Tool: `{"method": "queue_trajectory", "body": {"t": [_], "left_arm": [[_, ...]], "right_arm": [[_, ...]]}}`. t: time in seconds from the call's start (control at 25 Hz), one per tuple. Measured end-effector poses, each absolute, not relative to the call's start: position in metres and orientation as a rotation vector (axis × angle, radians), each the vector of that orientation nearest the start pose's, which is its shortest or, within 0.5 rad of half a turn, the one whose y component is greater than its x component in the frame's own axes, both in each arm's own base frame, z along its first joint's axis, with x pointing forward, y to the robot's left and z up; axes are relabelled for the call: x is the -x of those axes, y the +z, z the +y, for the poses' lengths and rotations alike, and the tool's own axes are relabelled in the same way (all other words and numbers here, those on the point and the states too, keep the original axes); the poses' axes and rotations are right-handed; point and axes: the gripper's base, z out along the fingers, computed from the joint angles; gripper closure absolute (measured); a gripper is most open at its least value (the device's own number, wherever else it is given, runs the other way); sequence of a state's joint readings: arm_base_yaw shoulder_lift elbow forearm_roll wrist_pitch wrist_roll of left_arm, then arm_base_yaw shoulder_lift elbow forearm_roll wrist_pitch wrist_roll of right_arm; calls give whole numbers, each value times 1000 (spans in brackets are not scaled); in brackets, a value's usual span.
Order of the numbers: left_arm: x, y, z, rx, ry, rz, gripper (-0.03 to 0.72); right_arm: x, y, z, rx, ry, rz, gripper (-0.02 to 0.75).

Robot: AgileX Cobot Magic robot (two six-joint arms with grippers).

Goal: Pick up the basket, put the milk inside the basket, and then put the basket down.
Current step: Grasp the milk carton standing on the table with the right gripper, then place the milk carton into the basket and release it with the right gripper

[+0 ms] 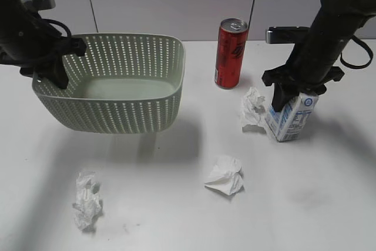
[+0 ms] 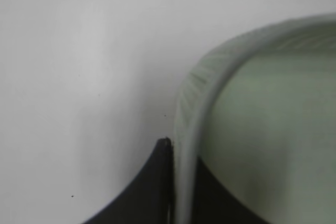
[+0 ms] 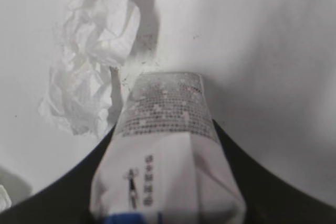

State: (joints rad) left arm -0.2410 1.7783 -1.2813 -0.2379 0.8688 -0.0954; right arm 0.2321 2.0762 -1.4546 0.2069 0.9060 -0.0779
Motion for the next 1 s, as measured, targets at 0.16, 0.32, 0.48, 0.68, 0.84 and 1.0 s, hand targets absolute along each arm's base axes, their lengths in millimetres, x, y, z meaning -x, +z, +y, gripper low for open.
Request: {"method": "queue_trajectory", "body": {"t": [0.16, 0.32, 0.48, 0.68, 0.84, 1.0], "left_arm": [[-347, 226, -102, -26, -360, 2867, 703], [-347, 226, -102, -26, -360, 2867, 703], [-347, 226, -102, -26, -360, 2867, 703], [-347, 226, -102, -26, -360, 2867, 703], [-347, 226, -102, -26, -360, 2867, 703], [-347, 226, -102, -26, -360, 2867, 703]], "right_arm": [[-398, 168, 114, 348, 282, 3023, 424], [-403, 207, 129, 475, 234, 2987, 424], [-407, 258, 155, 591, 207, 2852, 424], [-393, 307, 209, 732, 259, 2662, 425], [-370, 336, 253, 843, 325, 2538, 425], [-342, 351, 290, 955, 383, 2457, 425]]}}
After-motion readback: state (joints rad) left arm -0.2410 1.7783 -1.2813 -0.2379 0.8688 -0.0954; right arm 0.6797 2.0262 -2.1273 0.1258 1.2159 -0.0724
